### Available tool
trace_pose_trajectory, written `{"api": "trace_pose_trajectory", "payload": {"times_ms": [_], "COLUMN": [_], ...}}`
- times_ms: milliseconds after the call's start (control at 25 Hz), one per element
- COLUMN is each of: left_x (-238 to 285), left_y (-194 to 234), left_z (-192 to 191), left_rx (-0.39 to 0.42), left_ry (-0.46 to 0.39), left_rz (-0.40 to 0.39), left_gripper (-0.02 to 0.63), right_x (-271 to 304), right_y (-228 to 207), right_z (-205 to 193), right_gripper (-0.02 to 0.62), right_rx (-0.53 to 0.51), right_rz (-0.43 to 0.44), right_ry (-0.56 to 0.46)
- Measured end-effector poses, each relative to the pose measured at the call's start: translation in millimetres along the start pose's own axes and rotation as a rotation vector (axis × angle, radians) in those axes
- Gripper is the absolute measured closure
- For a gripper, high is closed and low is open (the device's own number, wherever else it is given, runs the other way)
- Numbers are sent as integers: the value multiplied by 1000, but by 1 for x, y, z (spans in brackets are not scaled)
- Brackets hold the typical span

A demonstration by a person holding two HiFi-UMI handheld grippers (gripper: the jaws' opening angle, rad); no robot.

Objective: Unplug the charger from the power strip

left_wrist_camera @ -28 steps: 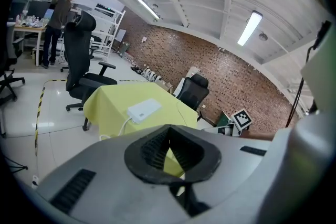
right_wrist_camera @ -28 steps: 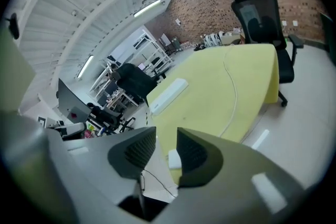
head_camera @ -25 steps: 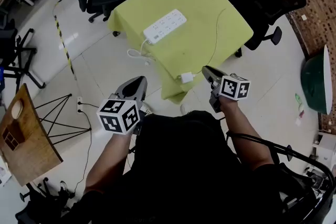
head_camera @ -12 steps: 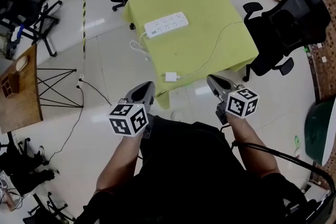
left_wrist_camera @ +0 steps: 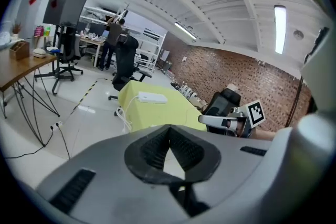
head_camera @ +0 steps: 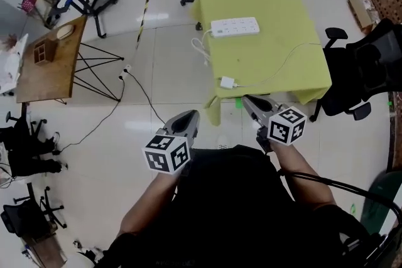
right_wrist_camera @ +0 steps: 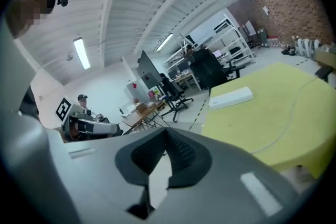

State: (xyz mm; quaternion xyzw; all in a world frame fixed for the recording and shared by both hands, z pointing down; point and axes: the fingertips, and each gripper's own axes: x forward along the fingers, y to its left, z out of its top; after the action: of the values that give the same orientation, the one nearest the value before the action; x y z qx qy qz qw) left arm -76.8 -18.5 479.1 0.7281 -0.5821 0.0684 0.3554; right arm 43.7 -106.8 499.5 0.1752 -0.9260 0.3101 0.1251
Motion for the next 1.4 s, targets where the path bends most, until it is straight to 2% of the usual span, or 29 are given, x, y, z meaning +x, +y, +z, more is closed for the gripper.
{"api": "trace_pose_trajectory", "payload": {"times_ms": [200,400,480,560,760,1040,1200,1400], "left_x": [-63,-145,-169,-180,-168,-138,-125,-101], "left_y": [9,36,41,34,-18,-87,-120,-173], "left_z": [-8,-51,-69,-84,-109,-110,-108,-109], "left_rx": [-47,-169,-203,-210,-150,-58,-21,-26], "left_ry": [-116,-187,-206,-214,-194,-160,-157,-188], "left_rz": [97,241,274,267,158,40,32,66], "left_gripper": [600,600,600,600,600,600,600,600], "right_x": [22,14,2,-13,-59,-123,-162,-229], "right_y": [57,105,126,142,162,165,152,126], "right_z": [-8,-38,-49,-57,-74,-71,-64,-64], "right_gripper": [594,594,594,594,594,594,594,594], "right_rx": [-83,-72,-113,-165,-217,-255,-246,-273], "right_rz": [118,153,168,169,142,107,99,109], "right_ry": [72,136,150,157,138,56,-1,-21]}}
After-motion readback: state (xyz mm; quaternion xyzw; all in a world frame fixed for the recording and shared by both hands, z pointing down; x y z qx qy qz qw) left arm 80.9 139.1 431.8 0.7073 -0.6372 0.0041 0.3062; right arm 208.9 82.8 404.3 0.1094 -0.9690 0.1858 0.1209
